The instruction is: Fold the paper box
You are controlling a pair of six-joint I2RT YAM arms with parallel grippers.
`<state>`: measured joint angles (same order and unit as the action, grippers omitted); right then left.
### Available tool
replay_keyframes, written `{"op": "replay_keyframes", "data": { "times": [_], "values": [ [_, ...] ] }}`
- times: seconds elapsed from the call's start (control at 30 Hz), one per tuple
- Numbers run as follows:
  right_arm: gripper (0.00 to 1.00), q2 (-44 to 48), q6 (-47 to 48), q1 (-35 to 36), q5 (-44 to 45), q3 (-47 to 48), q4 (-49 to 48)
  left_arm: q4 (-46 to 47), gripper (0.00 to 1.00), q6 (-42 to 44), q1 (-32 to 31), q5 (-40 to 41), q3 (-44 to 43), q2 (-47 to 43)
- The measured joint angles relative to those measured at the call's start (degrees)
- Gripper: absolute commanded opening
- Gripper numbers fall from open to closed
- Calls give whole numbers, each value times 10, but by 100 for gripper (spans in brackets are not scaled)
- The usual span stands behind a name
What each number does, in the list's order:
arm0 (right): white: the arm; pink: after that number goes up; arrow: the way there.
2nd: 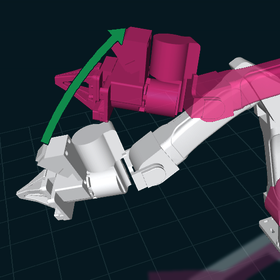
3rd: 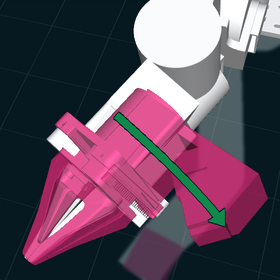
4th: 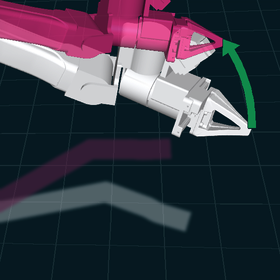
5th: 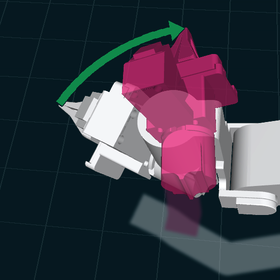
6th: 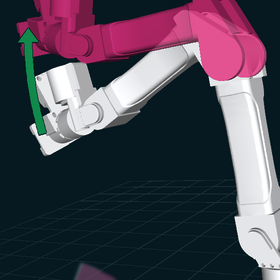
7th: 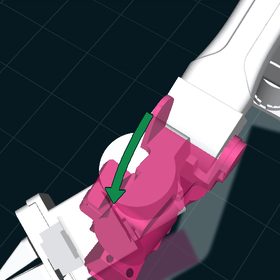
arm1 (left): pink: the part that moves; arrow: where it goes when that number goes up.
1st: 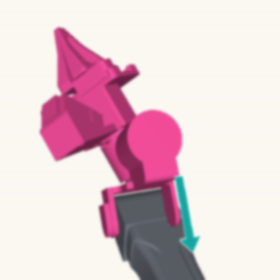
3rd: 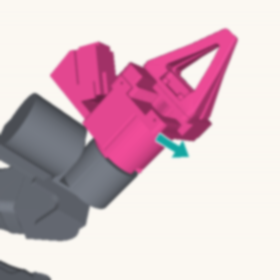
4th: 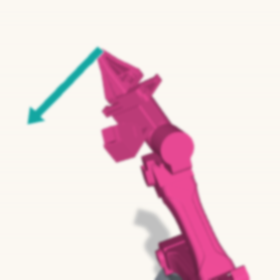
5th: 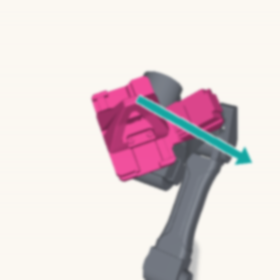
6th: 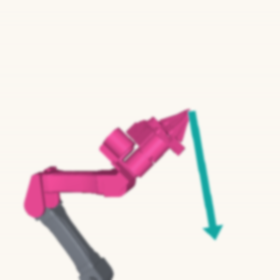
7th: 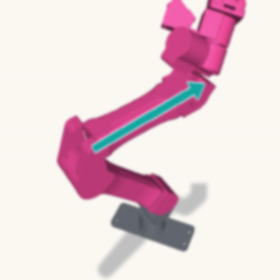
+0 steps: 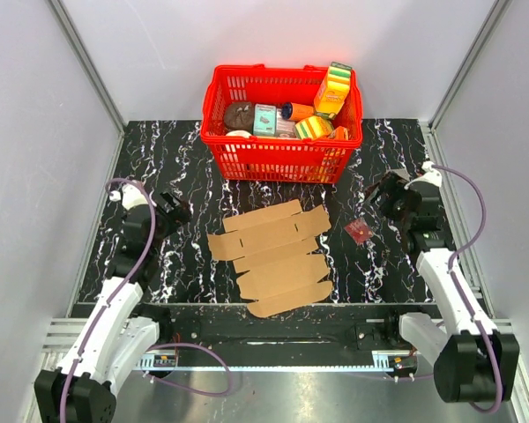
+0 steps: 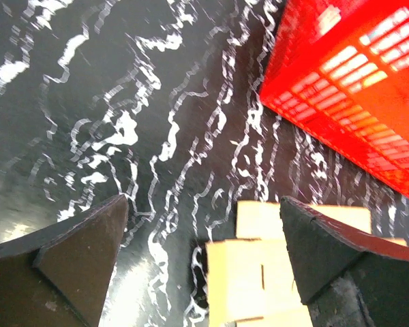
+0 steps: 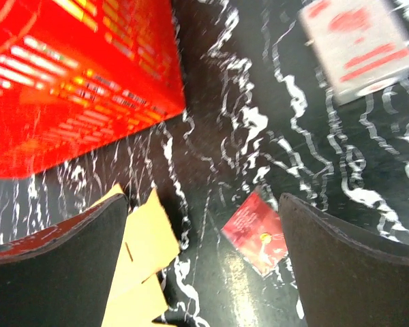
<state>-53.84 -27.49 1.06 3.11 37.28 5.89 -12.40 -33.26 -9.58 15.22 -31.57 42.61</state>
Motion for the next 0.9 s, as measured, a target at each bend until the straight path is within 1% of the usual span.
{"op": "replay_keyframes", "data": {
  "times": [0.07, 0.23, 0.4, 0.53, 0.7, 0.8, 0.87, 0.9],
  "values": [
    [93, -26, 0, 0, -51, -1, -2, -1, 99, -12, 0, -30, 16, -19],
    [91, -138, 5, 0, -161, 0, 2, -1, 99, -35, -1, -93, 57, -30],
    [89, -212, 7, 3, -247, 0, -10, -5, 99, -61, -25, -116, 79, -8],
    [89, -255, 12, 23, -278, 5, -18, -4, 98, -79, -74, -112, 80, 19],
    [88, -294, 23, 49, -283, 32, -19, -19, 94, -108, -139, -78, 80, 66],
    [80, -308, 30, 50, -283, 45, -23, -25, 91, -123, -159, -59, 80, 82],
    [71, -318, 36, 50, -285, 52, -23, -26, 89, -132, -165, -47, 80, 90],
    [70, -327, 38, 50, -288, 59, -24, -25, 88, -135, -167, -43, 80, 96]
  ]
}}
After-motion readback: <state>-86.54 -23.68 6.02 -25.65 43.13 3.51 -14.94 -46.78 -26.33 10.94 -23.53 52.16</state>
